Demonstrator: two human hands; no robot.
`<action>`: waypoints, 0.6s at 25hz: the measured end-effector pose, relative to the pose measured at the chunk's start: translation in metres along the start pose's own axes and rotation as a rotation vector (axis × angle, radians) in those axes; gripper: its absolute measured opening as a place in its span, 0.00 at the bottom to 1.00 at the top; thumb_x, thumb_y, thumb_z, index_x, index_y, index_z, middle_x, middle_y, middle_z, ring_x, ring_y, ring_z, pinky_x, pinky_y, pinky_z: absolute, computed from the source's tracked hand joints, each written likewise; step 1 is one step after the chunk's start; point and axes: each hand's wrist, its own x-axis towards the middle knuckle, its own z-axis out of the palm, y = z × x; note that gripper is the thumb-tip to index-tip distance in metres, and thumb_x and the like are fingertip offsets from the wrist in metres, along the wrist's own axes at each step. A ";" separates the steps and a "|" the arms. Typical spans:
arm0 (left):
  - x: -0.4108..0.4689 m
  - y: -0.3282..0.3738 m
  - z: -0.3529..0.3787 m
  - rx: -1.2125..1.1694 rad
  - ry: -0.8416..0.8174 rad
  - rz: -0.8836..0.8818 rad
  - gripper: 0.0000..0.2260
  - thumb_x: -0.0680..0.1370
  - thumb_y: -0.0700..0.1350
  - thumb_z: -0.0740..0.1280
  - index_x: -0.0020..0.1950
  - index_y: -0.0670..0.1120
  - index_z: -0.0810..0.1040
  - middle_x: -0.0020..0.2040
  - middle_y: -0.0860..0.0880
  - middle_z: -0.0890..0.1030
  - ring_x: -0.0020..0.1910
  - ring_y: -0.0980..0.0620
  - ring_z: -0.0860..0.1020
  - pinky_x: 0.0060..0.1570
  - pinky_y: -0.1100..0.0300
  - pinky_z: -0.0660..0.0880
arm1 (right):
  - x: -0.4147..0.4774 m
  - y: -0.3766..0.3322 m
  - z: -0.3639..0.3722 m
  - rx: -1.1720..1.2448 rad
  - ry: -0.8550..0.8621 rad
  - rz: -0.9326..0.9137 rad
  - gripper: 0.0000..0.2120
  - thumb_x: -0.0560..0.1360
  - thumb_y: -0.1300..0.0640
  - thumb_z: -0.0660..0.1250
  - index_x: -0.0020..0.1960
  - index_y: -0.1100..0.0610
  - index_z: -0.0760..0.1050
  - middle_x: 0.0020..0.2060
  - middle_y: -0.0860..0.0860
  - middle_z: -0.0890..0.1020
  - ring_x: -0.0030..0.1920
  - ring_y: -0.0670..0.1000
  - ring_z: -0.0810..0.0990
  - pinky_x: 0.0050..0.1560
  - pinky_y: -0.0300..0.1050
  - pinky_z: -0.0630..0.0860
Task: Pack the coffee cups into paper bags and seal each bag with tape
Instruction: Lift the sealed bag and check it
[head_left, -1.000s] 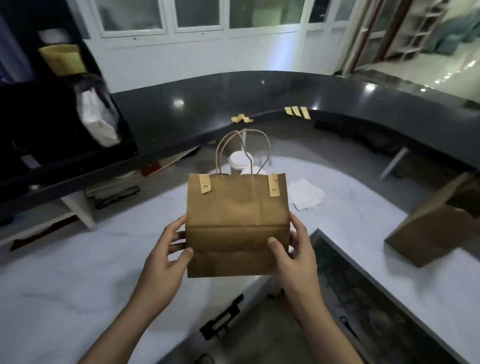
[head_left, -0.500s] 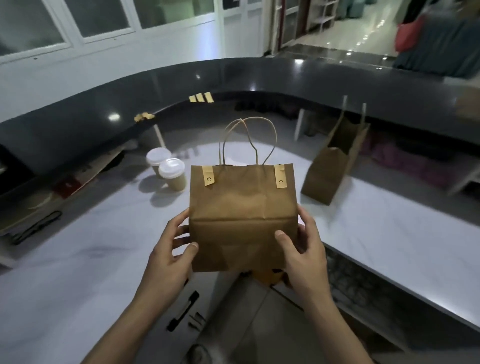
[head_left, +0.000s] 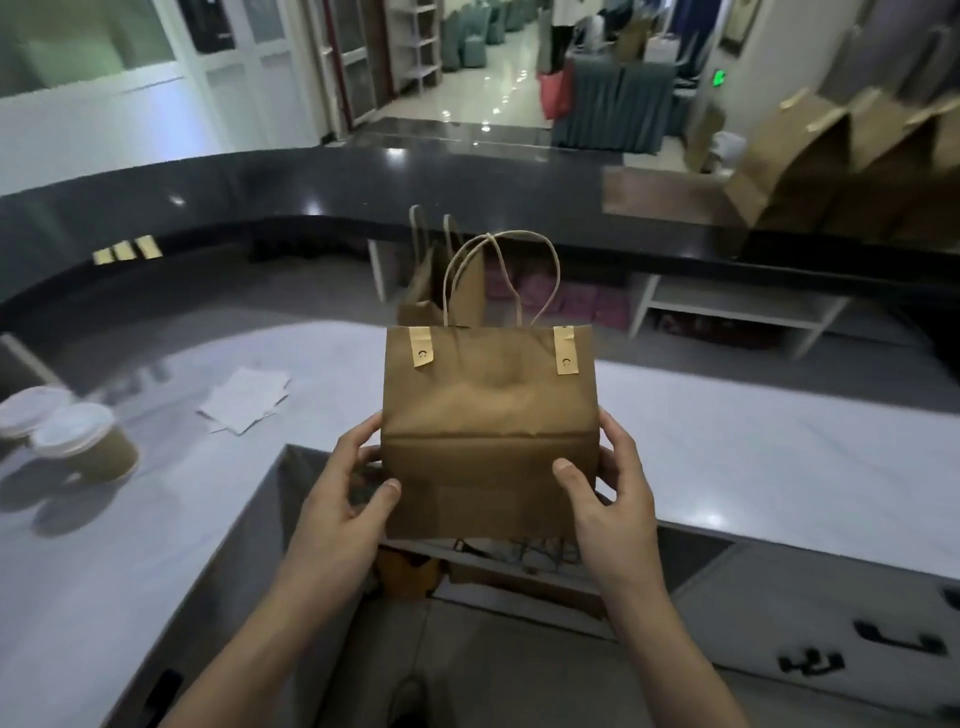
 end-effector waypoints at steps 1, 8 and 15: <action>0.007 0.002 0.008 -0.002 -0.027 0.006 0.28 0.81 0.37 0.65 0.70 0.68 0.70 0.61 0.56 0.79 0.56 0.59 0.80 0.54 0.62 0.77 | 0.004 0.000 -0.007 -0.003 0.024 0.002 0.26 0.78 0.54 0.71 0.69 0.31 0.69 0.62 0.44 0.79 0.63 0.42 0.76 0.65 0.56 0.78; 0.074 0.022 0.072 0.000 -0.200 0.080 0.27 0.81 0.38 0.65 0.72 0.66 0.68 0.62 0.59 0.77 0.61 0.61 0.76 0.47 0.69 0.77 | 0.049 -0.002 -0.054 -0.017 0.199 0.005 0.25 0.79 0.53 0.70 0.70 0.31 0.68 0.63 0.44 0.78 0.63 0.41 0.76 0.60 0.46 0.79; 0.175 0.049 0.126 -0.071 -0.318 0.174 0.28 0.81 0.34 0.65 0.70 0.64 0.71 0.57 0.61 0.79 0.62 0.59 0.76 0.52 0.66 0.78 | 0.131 -0.015 -0.074 -0.021 0.348 -0.051 0.24 0.79 0.56 0.70 0.69 0.34 0.70 0.60 0.39 0.79 0.58 0.32 0.76 0.47 0.28 0.76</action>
